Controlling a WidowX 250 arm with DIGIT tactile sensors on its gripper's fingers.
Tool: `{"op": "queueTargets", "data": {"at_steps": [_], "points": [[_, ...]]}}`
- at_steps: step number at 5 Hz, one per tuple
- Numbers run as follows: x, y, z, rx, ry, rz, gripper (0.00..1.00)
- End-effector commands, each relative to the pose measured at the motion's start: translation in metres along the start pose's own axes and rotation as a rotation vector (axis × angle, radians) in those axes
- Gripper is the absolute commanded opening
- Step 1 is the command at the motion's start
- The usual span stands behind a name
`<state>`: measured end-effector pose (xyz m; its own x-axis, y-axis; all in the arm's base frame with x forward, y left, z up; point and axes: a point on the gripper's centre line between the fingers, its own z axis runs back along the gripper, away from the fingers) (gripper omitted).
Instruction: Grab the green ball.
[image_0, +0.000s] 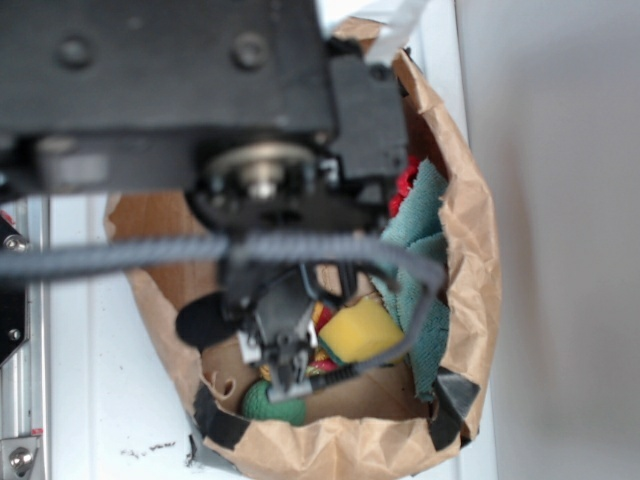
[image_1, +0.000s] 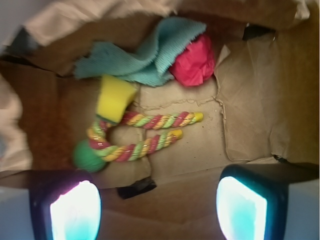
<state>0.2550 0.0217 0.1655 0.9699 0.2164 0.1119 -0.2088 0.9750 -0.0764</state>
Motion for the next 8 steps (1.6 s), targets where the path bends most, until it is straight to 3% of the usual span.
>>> {"op": "queueTargets", "data": {"at_steps": [1,2,3,4,7,8], "points": [[0.000,0.006,-0.019,-0.012,0.013,0.022,1.00],[-0.013,-0.012,-0.023,-0.036,0.040,0.036,1.00],[-0.020,-0.034,-0.015,-0.127,0.101,0.082,1.00],[-0.016,-0.051,-0.008,-0.032,0.144,0.332,1.00],[-0.016,-0.051,-0.008,-0.032,0.144,0.332,1.00],[-0.019,-0.032,-0.019,-0.170,0.134,0.485,1.00]]}}
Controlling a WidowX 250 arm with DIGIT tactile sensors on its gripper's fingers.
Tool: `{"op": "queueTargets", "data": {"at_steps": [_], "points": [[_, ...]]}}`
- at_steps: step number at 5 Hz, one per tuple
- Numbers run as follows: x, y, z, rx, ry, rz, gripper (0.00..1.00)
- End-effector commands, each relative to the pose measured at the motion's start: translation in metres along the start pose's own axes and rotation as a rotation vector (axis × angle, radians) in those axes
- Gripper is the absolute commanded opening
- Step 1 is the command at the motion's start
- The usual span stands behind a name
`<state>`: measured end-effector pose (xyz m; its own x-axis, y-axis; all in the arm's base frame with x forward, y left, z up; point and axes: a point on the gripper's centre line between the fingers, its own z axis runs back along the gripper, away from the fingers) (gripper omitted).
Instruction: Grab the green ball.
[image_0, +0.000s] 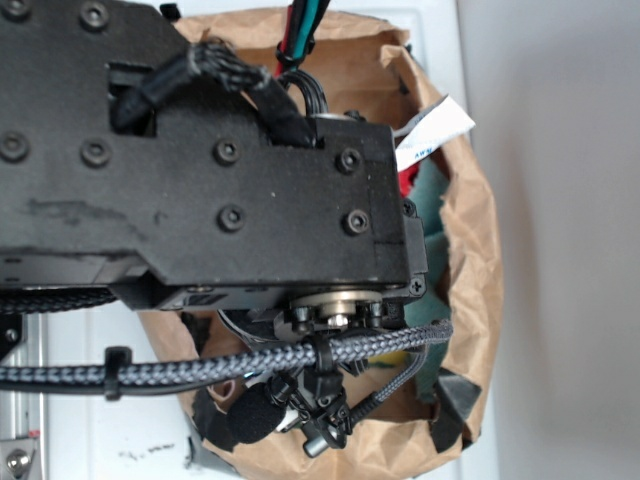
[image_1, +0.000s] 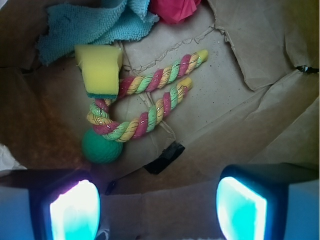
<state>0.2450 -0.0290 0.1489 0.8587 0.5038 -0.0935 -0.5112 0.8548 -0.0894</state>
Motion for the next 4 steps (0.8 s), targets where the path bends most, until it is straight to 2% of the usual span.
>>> {"op": "queueTargets", "data": {"at_steps": [1,2,3,4], "points": [[0.023,0.021,-0.020,-0.211,-0.014,0.194,1.00],[0.027,0.026,-0.033,-0.208,0.013,0.208,1.00],[0.026,0.013,-0.044,-0.227,0.056,0.188,1.00],[0.017,-0.001,-0.061,-0.240,0.131,0.182,1.00]]}}
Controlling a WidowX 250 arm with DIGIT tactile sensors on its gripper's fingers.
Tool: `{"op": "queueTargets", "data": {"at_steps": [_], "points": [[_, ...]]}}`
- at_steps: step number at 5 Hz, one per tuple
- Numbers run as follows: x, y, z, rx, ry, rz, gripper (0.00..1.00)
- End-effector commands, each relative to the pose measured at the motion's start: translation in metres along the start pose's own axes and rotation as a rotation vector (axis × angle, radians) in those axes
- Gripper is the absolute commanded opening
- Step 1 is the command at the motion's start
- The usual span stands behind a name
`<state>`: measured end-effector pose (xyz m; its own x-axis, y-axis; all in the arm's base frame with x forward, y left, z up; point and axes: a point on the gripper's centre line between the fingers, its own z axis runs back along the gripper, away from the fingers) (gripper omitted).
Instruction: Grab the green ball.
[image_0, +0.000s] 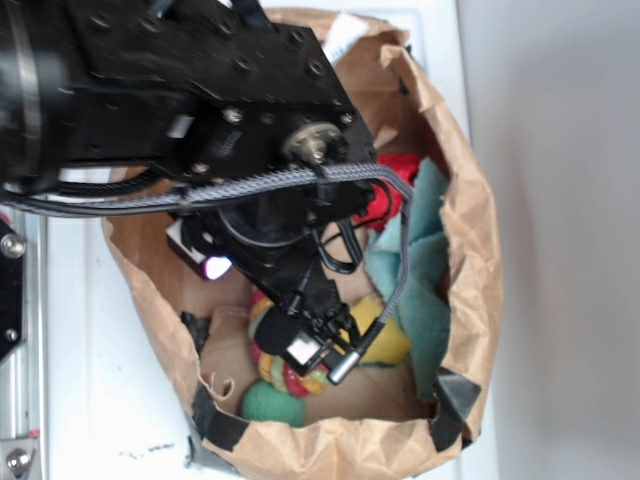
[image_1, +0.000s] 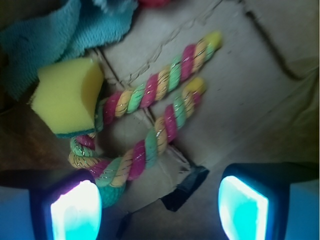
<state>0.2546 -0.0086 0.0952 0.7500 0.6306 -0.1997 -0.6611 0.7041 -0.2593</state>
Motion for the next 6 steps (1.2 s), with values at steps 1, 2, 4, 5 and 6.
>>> {"op": "queueTargets", "data": {"at_steps": [1,2,4,5,6], "points": [[-0.017,-0.019,-0.016,-0.037,0.069,-0.025,1.00],[-0.026,-0.019,-0.016,-0.036,0.079,-0.046,1.00],[-0.048,-0.018,-0.017,-0.030,0.095,-0.102,1.00],[-0.052,-0.024,-0.015,-0.056,0.058,-0.108,1.00],[-0.050,-0.029,-0.014,-0.079,0.018,-0.091,1.00]]}}
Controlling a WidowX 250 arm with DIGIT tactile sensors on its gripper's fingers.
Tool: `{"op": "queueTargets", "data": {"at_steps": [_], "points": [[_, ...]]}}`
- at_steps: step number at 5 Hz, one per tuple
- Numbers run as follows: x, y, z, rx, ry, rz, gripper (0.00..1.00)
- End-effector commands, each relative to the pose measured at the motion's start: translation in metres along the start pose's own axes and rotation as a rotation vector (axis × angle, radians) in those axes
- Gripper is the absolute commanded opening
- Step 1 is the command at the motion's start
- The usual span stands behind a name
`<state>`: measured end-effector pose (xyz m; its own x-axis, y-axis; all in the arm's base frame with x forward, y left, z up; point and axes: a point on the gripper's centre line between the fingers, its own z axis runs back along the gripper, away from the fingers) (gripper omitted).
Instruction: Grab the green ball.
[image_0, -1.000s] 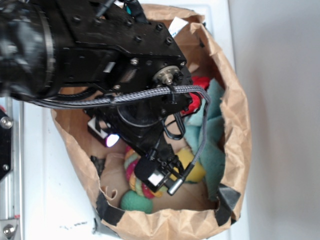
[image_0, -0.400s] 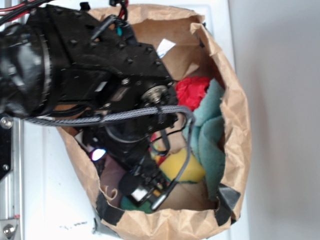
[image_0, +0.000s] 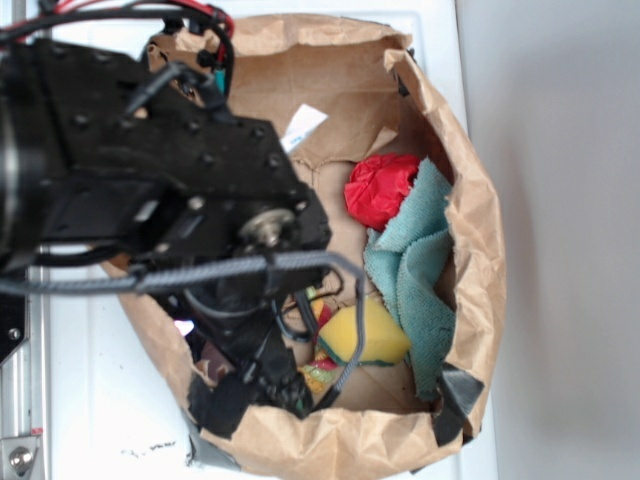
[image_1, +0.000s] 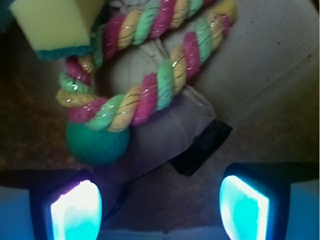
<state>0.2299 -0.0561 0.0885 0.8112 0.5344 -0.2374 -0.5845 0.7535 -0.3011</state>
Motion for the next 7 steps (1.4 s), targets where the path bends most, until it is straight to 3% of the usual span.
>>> {"op": "queueTargets", "data": {"at_steps": [1,3,7], "points": [[0.008,-0.021,0.010,-0.091,-0.102,0.031,1.00],[0.020,-0.025,0.011,-0.105,-0.199,0.105,1.00],[0.039,-0.021,0.008,-0.088,-0.257,0.226,1.00]]}}
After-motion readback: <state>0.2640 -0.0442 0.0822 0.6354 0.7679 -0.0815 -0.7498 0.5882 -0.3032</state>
